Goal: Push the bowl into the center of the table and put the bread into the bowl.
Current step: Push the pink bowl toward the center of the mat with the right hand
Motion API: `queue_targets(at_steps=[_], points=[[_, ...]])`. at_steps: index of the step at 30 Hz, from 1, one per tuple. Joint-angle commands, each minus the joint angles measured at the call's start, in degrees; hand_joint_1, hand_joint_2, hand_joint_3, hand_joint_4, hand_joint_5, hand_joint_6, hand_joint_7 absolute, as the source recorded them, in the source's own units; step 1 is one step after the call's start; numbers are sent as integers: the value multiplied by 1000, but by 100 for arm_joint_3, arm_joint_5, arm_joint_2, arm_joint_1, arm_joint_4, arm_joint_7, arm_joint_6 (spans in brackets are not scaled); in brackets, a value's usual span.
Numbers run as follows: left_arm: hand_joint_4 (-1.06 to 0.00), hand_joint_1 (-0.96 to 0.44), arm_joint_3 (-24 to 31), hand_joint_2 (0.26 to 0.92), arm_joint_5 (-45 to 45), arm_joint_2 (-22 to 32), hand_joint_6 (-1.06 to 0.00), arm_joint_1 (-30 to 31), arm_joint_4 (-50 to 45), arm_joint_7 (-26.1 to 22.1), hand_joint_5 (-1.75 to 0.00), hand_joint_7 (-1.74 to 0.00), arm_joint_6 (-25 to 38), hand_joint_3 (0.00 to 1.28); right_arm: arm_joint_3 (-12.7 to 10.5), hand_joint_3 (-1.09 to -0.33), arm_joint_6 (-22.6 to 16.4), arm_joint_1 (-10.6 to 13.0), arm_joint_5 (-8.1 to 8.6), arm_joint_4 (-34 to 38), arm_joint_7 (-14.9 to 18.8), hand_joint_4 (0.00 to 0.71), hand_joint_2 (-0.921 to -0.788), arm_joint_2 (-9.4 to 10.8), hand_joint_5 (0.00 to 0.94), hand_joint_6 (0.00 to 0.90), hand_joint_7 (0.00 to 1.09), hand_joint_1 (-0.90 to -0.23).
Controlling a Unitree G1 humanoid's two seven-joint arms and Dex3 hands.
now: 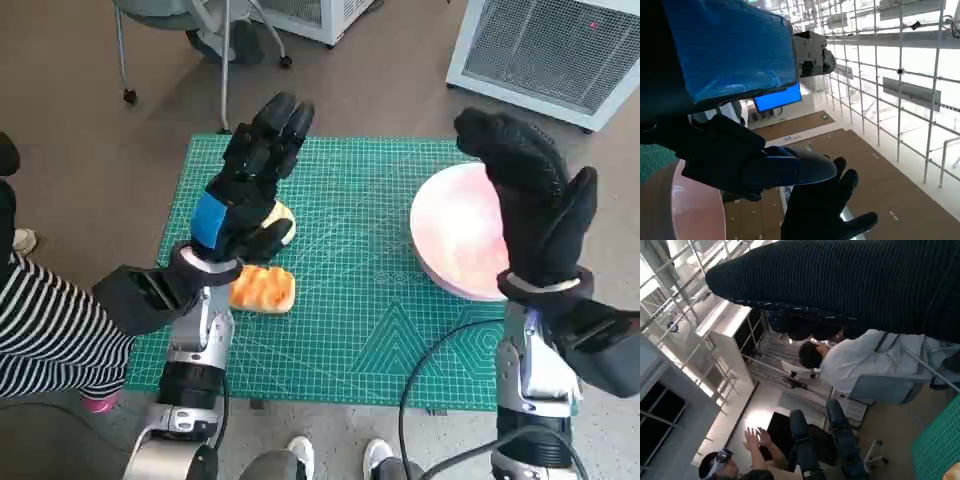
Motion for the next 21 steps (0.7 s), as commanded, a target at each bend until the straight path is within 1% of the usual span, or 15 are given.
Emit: queue_targets(at_steps=[1, 21], points=[[-45, -765, 16, 921, -36, 2, 1, 4, -164, 6, -2, -312, 36, 435, -3, -636, 102, 120, 46, 24, -12, 170, -921, 16, 0, 132, 351, -747], [-46, -769, 26, 921, -28, -24, 1, -5, -140, 31, -2, -300, 33, 430, -13, -634, 137, 118, 74, 8, 17, 170, -921, -8, 0, 135, 353, -748]])
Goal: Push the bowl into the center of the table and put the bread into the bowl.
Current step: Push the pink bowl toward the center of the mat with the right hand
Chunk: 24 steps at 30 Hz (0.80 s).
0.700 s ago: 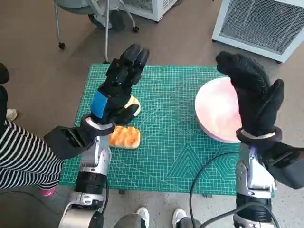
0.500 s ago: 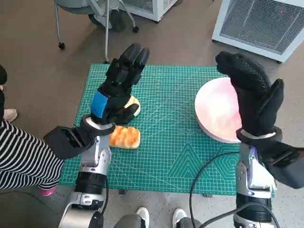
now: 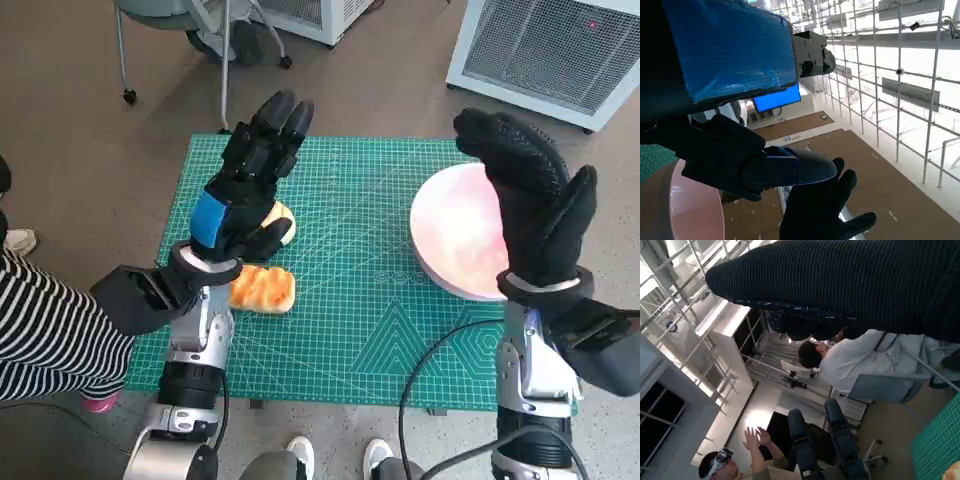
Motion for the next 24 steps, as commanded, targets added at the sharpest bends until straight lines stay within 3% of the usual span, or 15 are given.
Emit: queue_targets(at_steps=[1, 24], points=[[-46, -769, 16, 921, -17, -19, 1, -6, -107, 24, -2, -300, 7, 430, -16, -634, 115, 116, 76, 19, 18, 170, -921, -10, 0, 135, 353, -748], [-46, -772, -9, 921, -23, -35, 1, -46, -116, 19, -1, -302, 65, 431, -36, -633, 153, 152, 58, -49, -15, 169, -921, -7, 0, 136, 354, -748]])
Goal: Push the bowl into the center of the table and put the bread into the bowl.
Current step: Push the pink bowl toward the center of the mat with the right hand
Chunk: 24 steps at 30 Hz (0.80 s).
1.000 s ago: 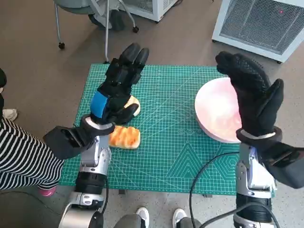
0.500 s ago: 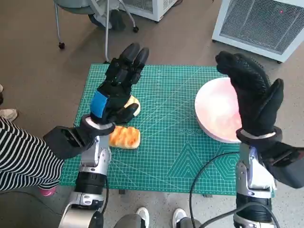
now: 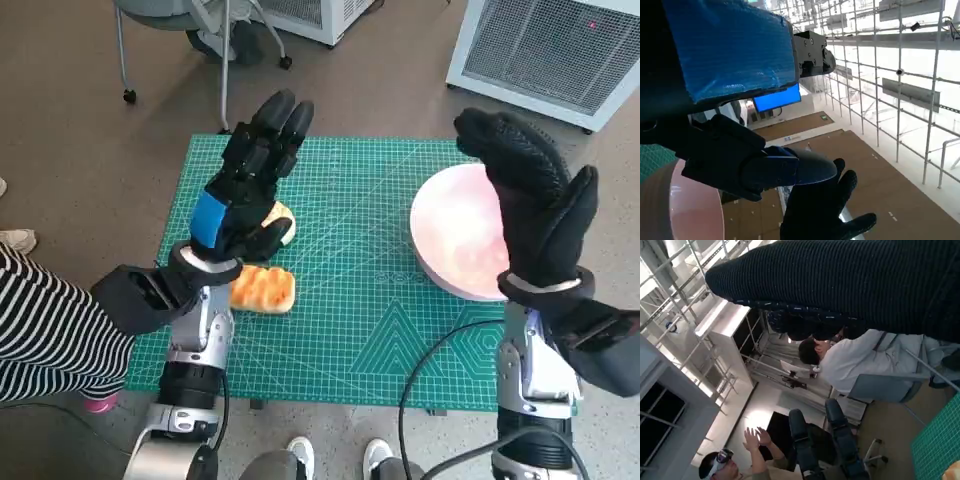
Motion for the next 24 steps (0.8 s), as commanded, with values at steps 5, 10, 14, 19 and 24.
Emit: queue_targets(at_steps=[5, 10, 14, 19, 24], points=[[-46, -775, -3, 921, -37, -27, 1, -52, -115, 5, -1, -304, 71, 431, -16, -633, 87, 139, 20, -6, -40, 169, -921, 5, 0, 136, 355, -747], [-46, -777, 5, 921, -58, -25, 1, -52, -131, -5, -1, -308, 109, 431, -10, -633, 75, 125, -4, 8, -60, 170, -921, 19, 0, 136, 355, -746], [-46, -778, 18, 921, -81, -16, 1, -48, -138, -21, -1, -311, 129, 431, 0, -633, 74, 118, -21, 11, -71, 170, -921, 29, 0, 136, 355, -746], [-46, -778, 19, 921, -81, -14, 1, -34, -168, -20, -1, -313, 139, 432, 9, -633, 74, 115, -26, 13, -77, 169, -921, 33, 0, 136, 355, -746], [-46, -779, 20, 921, -73, -13, 1, -23, -190, -17, -1, -313, 147, 432, 22, -633, 73, 115, -24, 11, -78, 170, -921, 32, 0, 136, 356, -746]])
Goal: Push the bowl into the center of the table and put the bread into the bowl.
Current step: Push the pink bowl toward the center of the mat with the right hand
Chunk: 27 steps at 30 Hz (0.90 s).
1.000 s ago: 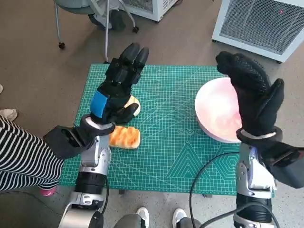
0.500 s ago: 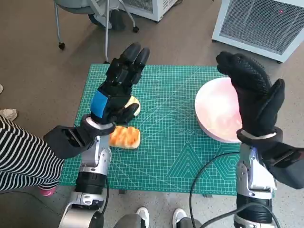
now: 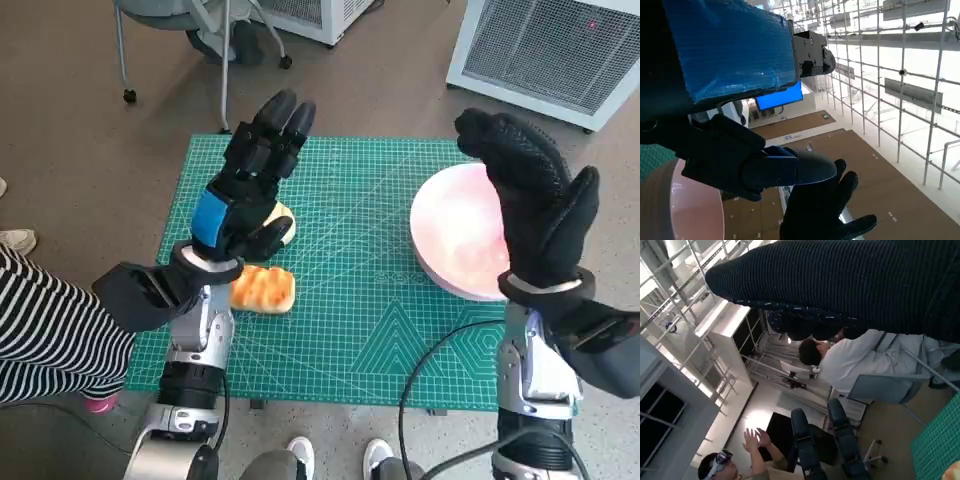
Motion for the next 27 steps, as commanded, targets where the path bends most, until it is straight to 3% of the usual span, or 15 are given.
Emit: queue_targets(at_steps=[1, 20, 25, 27], points=[[-46, -779, 14, 921, -45, -9, 1, -20, -136, -8, -1, -313, 20, 431, 16, -633, 74, 102, -6, 21, -37, 170, -921, 25, 0, 136, 356, -746], [-46, -779, 49, 921, -64, -7, 1, -8, -135, -17, -1, -315, 40, 426, -51, -622, 79, 135, 58, -4, 10, 171, -921, -53, 1, 142, 359, -748], [-52, -773, 99, 921, -144, 0, 1, -23, -90, -59, -4, -335, 75, 412, -430, -662, -24, 148, 191, 74, 109, 171, -921, -418, 1, 125, 351, -740], [-55, -771, 119, 921, -172, 0, 1, -24, -84, -74, -5, -346, 90, 399, -618, -683, -140, 121, 167, 199, 76, 159, -921, -559, 0, 112, 345, -735]])
